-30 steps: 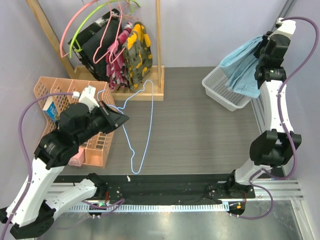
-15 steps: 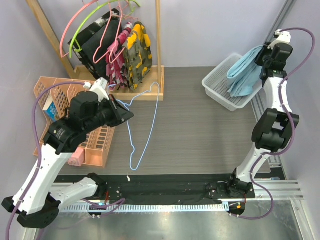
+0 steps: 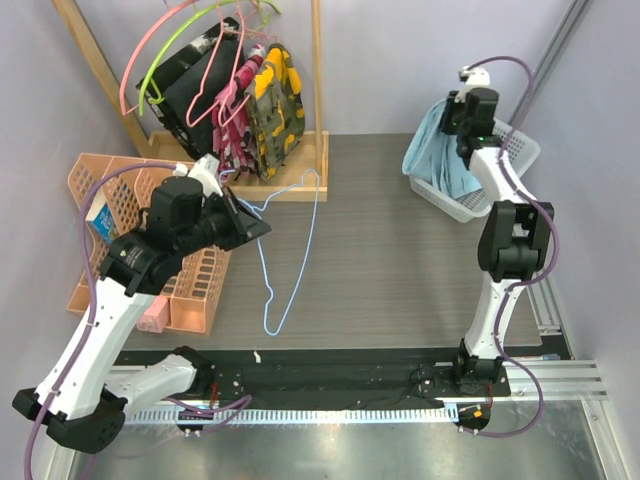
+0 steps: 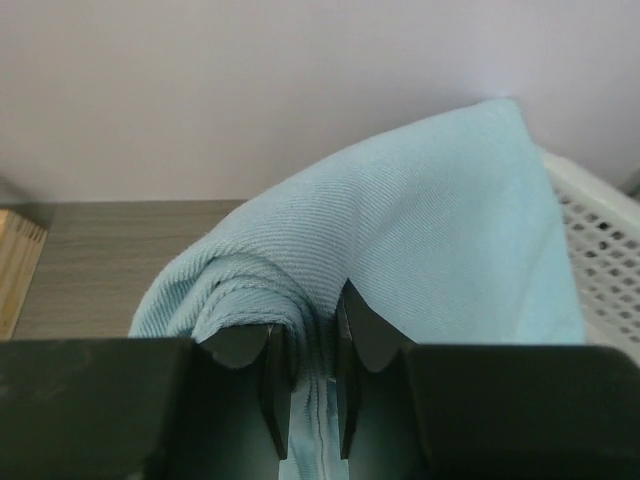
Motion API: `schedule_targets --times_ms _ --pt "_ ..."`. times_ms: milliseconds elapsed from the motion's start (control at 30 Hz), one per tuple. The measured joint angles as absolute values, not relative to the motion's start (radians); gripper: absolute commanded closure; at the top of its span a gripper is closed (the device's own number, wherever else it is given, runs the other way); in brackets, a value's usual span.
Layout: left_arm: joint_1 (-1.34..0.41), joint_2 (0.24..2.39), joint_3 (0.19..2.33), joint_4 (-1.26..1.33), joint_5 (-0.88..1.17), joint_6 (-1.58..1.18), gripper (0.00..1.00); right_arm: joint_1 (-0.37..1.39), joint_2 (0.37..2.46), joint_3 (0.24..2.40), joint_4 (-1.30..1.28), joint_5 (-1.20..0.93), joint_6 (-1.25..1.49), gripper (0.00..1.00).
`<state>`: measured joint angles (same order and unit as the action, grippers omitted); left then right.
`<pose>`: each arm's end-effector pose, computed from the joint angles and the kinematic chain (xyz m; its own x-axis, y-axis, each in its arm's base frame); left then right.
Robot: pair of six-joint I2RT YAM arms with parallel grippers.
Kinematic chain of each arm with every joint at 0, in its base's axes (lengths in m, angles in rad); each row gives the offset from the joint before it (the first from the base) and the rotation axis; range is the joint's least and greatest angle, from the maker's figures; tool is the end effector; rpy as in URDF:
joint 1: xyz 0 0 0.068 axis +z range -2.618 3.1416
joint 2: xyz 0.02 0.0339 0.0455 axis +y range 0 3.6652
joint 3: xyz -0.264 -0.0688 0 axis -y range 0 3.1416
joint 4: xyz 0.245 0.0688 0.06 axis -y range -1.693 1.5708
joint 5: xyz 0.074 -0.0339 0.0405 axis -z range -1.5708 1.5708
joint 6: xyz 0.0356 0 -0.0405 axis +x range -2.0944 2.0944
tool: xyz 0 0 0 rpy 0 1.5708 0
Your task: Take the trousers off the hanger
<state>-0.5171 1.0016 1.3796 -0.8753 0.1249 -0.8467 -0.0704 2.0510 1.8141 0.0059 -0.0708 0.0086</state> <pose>0.1537 -0.0925 0.4299 -0.7134 -0.4493 -0.5377 0.0774 0.7122 -0.6977 0.4997 -0.0327 0.3234 -0.2284 0.0247 -0.9733 0.0034 0.9997 0.0246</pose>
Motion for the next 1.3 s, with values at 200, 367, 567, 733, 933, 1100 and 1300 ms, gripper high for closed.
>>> schedule_targets --times_ms 200,367,567,733,933,1100,1300 --pt "-0.498 1.002 1.368 -0.871 0.138 -0.86 1.0 -0.003 2.062 1.763 0.03 -0.017 0.012 0.82" --pt "-0.486 1.002 1.368 -0.863 0.144 -0.865 1.0 -0.017 2.062 1.763 0.015 0.044 0.027 0.48" --pt "-0.483 1.01 1.368 -0.849 0.159 -0.881 1.0 -0.022 2.057 1.838 -0.178 0.124 0.062 0.39" --pt "-0.482 1.012 1.368 -0.829 0.172 -0.888 1.0 -0.022 1.984 1.833 -0.299 0.157 0.115 0.32" --pt "-0.482 1.011 1.368 -0.818 0.184 -0.889 1.0 -0.008 1.816 1.803 -0.463 0.146 0.193 0.29" --pt "-0.481 1.011 1.368 -0.812 0.184 -0.89 1.0 0.056 1.699 1.806 -0.641 0.147 0.245 0.29" --pt "-0.477 1.016 1.384 -0.813 0.184 -0.886 1.0 0.27 1.502 1.745 -0.863 0.112 0.315 0.32"
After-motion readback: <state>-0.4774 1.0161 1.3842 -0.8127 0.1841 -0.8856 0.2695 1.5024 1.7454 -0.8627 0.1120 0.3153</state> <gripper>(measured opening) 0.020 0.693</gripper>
